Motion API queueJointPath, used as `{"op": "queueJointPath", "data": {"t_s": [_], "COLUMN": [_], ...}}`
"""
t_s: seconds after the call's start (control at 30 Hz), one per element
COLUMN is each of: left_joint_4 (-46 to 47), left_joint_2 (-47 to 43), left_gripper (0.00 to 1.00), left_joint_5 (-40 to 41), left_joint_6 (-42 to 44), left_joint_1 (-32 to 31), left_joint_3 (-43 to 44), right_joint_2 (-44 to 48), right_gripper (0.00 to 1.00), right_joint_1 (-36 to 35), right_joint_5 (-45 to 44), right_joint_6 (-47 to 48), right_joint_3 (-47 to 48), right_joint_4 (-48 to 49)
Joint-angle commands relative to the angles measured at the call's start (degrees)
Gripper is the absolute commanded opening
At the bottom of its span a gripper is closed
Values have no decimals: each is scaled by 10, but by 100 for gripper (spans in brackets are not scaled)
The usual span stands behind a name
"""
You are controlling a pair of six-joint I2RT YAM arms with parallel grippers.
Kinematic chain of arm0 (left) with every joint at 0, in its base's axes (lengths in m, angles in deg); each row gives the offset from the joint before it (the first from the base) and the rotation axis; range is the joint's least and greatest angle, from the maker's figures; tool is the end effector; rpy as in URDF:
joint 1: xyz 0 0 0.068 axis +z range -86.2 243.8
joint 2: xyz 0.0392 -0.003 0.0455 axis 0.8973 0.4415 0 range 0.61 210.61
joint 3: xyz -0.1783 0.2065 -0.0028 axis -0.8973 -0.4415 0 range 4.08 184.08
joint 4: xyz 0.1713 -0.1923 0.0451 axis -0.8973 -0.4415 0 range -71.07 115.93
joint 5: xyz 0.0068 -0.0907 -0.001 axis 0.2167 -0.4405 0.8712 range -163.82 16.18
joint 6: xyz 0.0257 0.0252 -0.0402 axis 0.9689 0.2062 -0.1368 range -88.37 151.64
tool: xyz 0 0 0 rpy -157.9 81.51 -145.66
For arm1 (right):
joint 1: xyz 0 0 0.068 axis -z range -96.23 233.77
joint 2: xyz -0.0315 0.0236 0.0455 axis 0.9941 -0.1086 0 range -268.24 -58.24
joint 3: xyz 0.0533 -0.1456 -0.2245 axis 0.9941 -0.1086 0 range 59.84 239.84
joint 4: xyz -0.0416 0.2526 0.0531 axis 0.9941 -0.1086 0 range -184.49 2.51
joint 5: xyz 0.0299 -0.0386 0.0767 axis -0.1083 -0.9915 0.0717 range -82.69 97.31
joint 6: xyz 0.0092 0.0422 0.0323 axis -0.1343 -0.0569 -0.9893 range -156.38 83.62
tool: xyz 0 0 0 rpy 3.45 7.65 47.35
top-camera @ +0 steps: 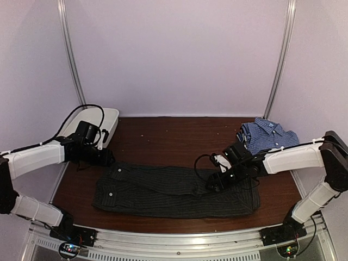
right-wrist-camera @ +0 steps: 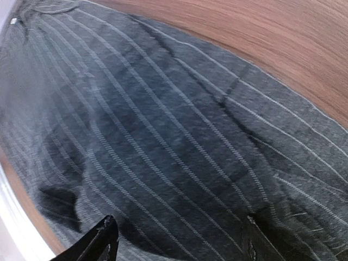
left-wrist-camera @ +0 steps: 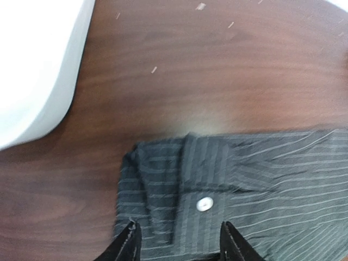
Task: Fold and stack the long sleeve shirts
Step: Rotate the rectangle-folded shirt at the center of the board.
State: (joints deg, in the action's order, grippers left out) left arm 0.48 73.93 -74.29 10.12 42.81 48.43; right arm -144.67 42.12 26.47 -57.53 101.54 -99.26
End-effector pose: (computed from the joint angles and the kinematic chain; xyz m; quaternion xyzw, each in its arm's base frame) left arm 0.2346 -0.0904 0.2111 -0.0031 0.9522 -0.1143 0.2833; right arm 0.2010 0.1942 0.1574 -0.2152 0.9206 0.2840 0.1595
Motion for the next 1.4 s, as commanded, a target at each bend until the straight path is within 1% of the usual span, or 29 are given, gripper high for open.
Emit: {"op": "queueJointPath", "data": {"t_s": [0.0, 0.07, 0.17, 0.23, 0.33, 0.47, 0.57, 0.73, 0.9, 1.0, 1.1, 1.13, 1.23, 1.37], "left_joint_4": [122, 173, 232, 249, 251, 284, 290, 289, 280, 283, 283, 283, 279, 268], "left_joint_2": [-40, -35, -4, 29, 79, 113, 123, 130, 130, 117, 98, 91, 75, 67], "left_gripper": [51, 50, 50, 50, 50, 50, 51, 52, 55, 61, 68, 74, 86, 95], "left_joint_5": [-62, -81, -90, -86, -71, -70, -72, -62, -36, -21, -10, -8, -4, -4], "left_joint_6": [-31, -46, -62, -62, -54, -51, -50, -49, -60, -72, -77, -79, -80, -77], "left_joint_1": [-45, -80, -127, -154, -175, -179, -179, -179, -179, -179, -179, -179, -179, -179], "left_joint_3": [-16, -25, -33, -30, -26, -39, -49, -62, -73, -85, -92, -93, -94, -89], "right_joint_2": [-20, -30, -39, -36, -3, 38, 40, -3, -66, -114, -181, -206, -291, -415], "right_gripper": [79, 79, 79, 78, 78, 78, 78, 78, 78, 78, 79, 79, 79, 80], "right_joint_1": [6, 9, 15, 16, 15, 12, 12, 21, 34, 41, 54, 59, 77, 89], "right_joint_5": [-77, -95, -127, -145, -139, -142, -145, -155, -157, -167, -188, -202, -233, -285], "right_joint_6": [-8, -7, -5, -5, -13, -34, -48, -62, -47, -24, 11, 24, 61, 113], "right_joint_3": [29, 38, 52, 58, 46, 18, -5, -14, 22, 78, 160, 196, 314, 510], "right_joint_4": [-37, -48, -69, -85, -89, -103, -105, -88, -73, -75, -95, -104, -131, -172]}}
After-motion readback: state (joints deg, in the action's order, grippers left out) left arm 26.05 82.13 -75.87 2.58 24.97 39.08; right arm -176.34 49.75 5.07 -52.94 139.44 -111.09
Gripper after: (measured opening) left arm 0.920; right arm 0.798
